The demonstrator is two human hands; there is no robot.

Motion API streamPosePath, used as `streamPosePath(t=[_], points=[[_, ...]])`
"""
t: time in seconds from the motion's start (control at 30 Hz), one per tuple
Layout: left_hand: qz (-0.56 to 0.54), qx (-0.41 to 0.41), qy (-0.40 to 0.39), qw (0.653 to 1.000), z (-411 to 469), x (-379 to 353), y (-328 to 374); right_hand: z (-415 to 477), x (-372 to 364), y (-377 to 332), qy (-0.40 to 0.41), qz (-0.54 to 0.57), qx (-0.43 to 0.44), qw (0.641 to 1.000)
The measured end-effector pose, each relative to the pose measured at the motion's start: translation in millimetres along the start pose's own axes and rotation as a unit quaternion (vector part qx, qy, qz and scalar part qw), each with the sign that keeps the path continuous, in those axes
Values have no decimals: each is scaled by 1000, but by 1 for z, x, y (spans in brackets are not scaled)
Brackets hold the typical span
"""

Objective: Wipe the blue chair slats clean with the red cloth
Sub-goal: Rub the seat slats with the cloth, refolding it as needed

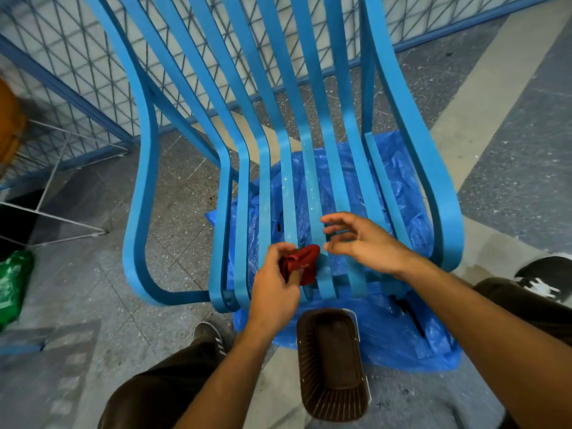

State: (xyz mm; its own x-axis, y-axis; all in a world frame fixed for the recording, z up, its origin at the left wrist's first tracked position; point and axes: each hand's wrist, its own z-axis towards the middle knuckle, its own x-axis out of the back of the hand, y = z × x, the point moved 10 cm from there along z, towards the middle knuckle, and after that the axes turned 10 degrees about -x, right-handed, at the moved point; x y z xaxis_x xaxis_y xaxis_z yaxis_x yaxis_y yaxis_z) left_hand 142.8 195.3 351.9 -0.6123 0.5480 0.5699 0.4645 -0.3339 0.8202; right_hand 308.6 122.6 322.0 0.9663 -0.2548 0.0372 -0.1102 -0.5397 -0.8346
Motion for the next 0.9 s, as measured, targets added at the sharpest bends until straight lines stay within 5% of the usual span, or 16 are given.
streamPosePath(t=[0.13, 0.3, 0.6, 0.77, 0.9], points=[[-276, 147, 78, 947, -7, -6, -14, 3, -18, 1, -35, -59, 16, 998], [-431, 202, 93, 875, -7, -18, -24, 10, -21, -1, -38, 25, 28, 999], [-207, 59, 105, 971, -2, -23, 7, 24, -14, 0, 29, 161, -16, 986], [-151, 88, 160, 972, 4, -14, -16, 25, -19, -7, -5, 74, -6, 997], [-82, 110, 181, 974, 18, 2, -32, 26, 8, -7, 81, -58, -4, 995]])
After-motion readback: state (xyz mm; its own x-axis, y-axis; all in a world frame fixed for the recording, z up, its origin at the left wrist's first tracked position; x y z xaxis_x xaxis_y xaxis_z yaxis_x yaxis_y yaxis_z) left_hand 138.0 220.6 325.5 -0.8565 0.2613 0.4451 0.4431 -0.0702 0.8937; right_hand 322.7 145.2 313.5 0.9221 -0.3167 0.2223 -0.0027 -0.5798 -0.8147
